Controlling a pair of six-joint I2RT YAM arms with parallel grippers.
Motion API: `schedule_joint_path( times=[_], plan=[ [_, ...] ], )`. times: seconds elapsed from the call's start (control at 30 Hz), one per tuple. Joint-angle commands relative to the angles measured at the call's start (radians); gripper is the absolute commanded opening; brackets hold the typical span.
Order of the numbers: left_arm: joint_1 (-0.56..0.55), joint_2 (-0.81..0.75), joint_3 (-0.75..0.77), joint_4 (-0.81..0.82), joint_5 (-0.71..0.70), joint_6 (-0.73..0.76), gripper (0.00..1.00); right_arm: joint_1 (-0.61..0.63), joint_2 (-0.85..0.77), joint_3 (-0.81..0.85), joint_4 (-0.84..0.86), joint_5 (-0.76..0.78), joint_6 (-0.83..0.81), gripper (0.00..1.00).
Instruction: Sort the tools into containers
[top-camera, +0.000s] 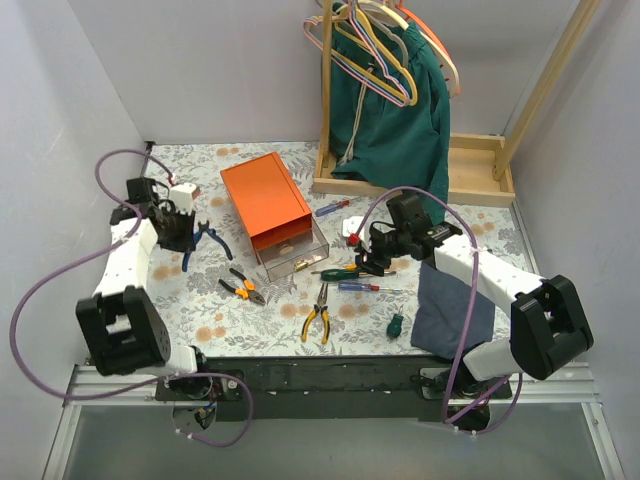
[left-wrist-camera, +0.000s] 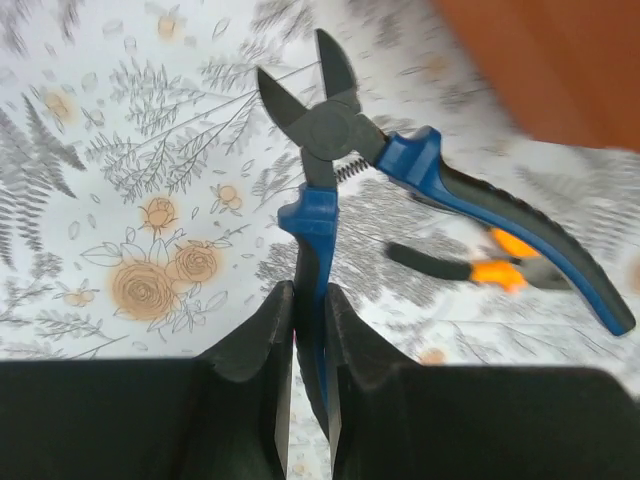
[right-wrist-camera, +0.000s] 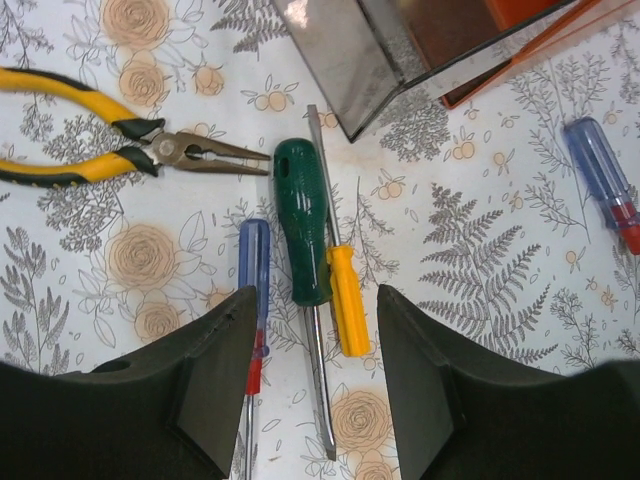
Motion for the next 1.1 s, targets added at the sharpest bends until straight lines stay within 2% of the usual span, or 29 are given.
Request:
schedule_joint_path(
  times=[0.0, 0.03, 0.13, 0.2, 0.3, 0.4, 0.43, 0.6, 0.77, 1.07],
  plan=[
    [-0.002, -0.196, 0.206, -0.333, 0.29, 0.097, 0.0, -0.007, -0.01, 0.036, 0.096, -0.01, 0.103, 0.59],
    [-0.003, -0.218, 0.241, -0.411, 0.348, 0.104, 0.0, -0.006, -0.012, 0.036, 0.105, -0.008, 0.134, 0.59],
    [-0.006, -0.207, 0.344, -0.502, 0.546, 0.085, 0.0, -0.007, -0.013, 0.045, 0.119, 0.002, 0.176, 0.59],
    [-0.031, -0.175, 0.413, -0.534, 0.628, 0.04, 0.0, -0.007, -0.013, 0.056, 0.112, 0.005, 0.191, 0.59],
    [-0.094, -0.102, 0.476, -0.583, 0.666, -0.004, 0.0, -0.007, -0.021, 0.103, 0.09, 0.019, 0.219, 0.6],
    [-0.137, -0.095, 0.464, -0.484, 0.671, -0.061, 0.0, -0.004, -0.02, 0.177, 0.052, -0.042, 0.203, 0.6],
    [-0.137, -0.101, 0.456, -0.444, 0.665, -0.125, 0.0, 0.0, -0.009, 0.201, 0.038, -0.068, 0.177, 0.61],
    [-0.138, -0.12, 0.447, -0.288, 0.625, -0.311, 0.0, 0.074, 0.065, 0.354, -0.051, -0.079, 0.041, 0.66],
    [-0.137, -0.111, 0.406, -0.13, 0.617, -0.49, 0.0, 0.144, 0.152, 0.438, -0.16, -0.103, -0.11, 0.68],
    [-0.137, 0.079, 0.416, 0.068, 0.688, -0.557, 0.0, 0.227, 0.195, 0.445, -0.207, -0.096, -0.151, 0.68]
  ],
)
